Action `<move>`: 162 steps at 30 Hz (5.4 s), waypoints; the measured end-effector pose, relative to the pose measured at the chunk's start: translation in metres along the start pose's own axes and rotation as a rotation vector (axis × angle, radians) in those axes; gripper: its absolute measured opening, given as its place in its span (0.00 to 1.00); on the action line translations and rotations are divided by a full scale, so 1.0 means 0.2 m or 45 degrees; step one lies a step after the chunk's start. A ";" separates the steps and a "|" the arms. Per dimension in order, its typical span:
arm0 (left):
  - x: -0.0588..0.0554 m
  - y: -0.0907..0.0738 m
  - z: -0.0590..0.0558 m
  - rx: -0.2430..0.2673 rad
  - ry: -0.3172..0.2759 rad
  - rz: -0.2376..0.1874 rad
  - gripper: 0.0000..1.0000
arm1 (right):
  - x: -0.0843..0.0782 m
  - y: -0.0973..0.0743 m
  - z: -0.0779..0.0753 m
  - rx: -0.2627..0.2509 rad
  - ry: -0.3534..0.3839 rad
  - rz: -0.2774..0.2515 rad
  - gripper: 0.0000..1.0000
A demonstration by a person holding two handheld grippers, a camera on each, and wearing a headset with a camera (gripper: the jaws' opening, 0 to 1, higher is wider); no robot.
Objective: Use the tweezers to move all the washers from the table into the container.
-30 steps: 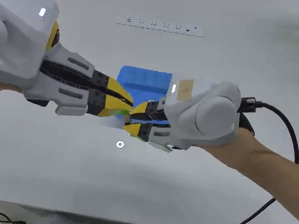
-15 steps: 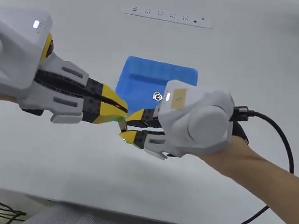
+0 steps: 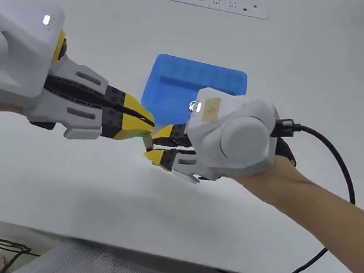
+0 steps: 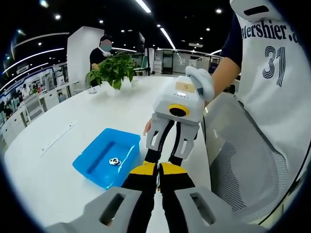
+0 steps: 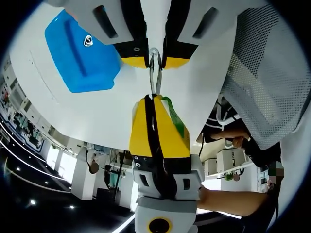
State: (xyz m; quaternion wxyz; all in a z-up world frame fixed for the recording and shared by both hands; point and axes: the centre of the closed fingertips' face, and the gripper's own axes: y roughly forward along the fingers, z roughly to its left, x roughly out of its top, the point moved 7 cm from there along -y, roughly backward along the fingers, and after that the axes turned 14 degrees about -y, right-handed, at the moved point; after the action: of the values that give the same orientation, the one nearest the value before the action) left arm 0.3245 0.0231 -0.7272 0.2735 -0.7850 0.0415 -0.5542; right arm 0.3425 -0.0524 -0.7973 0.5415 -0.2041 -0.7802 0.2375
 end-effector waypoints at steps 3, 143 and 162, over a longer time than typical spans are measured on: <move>0.00 0.02 0.00 -0.007 -0.014 0.000 0.06 | -0.01 0.01 0.00 0.007 0.009 0.003 0.12; 0.35 0.20 0.41 -0.062 0.178 -0.008 0.05 | -0.22 -0.23 -0.46 -0.228 0.112 0.008 0.12; 0.42 0.05 0.17 -0.084 0.226 -0.105 0.05 | -0.03 -0.42 -0.33 -0.212 0.013 -0.034 0.08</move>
State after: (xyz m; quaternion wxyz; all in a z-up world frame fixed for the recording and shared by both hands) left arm 0.3891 -0.0041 -0.6686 0.2196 -0.7425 0.0515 -0.6307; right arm 0.4022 -0.1145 -0.7319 0.5299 -0.2390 -0.7971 0.1636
